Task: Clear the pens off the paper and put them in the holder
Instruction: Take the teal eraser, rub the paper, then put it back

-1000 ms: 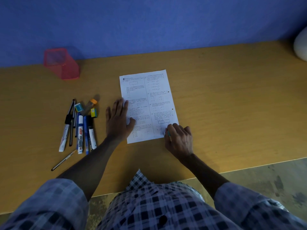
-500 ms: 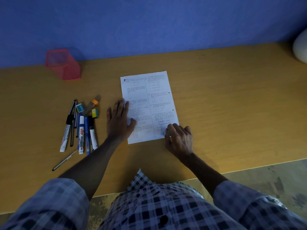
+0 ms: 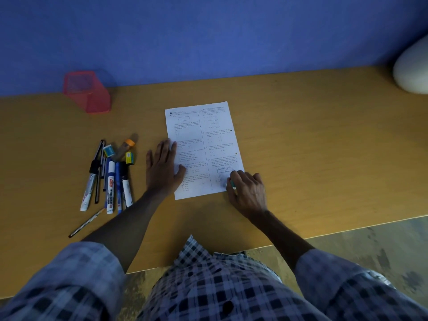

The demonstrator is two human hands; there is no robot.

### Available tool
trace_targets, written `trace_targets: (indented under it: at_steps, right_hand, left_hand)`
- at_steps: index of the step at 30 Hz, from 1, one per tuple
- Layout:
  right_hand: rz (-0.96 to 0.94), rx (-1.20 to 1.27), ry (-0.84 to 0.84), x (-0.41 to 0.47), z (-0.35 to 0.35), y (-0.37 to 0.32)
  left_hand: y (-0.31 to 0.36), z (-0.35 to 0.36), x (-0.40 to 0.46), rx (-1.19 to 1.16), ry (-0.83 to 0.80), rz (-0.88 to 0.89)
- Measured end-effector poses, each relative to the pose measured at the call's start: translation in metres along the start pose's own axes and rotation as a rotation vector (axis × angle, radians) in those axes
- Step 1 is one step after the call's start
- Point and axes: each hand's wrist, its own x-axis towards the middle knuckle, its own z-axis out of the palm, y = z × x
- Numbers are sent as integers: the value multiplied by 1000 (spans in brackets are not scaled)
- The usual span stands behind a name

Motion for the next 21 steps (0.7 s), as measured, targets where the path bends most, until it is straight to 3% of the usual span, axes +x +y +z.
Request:
trace_targets:
  at_steps: [3,12,17,21]
  right_hand:
    - [81,151,36,-1,-11,3]
    - [523,1146,297,7,-90,-5]
    - [736,1746,226,16,-126,-3]
    - [674,2029,127,21,-147,-3]
  left_hand:
    - [0,-1,0,-3,2,2]
    - [0,-4,-1,6,4,21]
    - [3,-4,-1,7,9,24]
    - [2,-4,-1,7,19,28]
